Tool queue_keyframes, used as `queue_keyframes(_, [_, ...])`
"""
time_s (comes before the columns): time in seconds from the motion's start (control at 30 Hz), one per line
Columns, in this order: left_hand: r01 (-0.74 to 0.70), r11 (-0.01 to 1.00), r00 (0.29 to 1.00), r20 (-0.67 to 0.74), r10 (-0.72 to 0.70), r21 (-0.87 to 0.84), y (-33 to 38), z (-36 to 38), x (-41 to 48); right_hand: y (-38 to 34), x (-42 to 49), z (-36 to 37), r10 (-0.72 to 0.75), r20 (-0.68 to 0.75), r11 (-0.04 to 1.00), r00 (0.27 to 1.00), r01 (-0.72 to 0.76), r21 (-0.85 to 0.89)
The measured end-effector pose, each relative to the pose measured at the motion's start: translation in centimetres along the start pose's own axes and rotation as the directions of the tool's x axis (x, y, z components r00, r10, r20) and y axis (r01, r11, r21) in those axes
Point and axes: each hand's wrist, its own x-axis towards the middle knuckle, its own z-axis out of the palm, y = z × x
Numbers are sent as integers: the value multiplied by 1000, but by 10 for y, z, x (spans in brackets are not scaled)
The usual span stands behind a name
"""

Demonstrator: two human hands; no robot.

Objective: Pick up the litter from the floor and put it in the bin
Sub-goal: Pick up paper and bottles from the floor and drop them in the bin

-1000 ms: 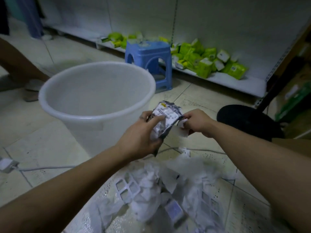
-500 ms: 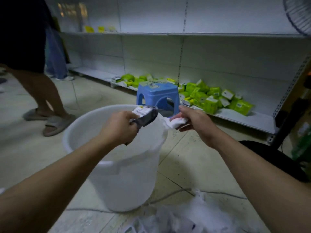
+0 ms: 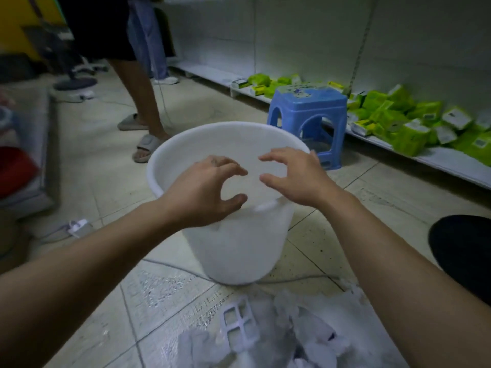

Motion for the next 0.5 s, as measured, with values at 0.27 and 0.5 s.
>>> queue_keyframes(0.27, [-193,981,966,-172,192,10,51,30,-35,24,-39,3,48,-10,997,999,-47,59])
queue_keyframes(0.5, [-328,939,940,-139,313,-106,29,99,-98,37,-85,3,-143,-55,948,988,121,-293])
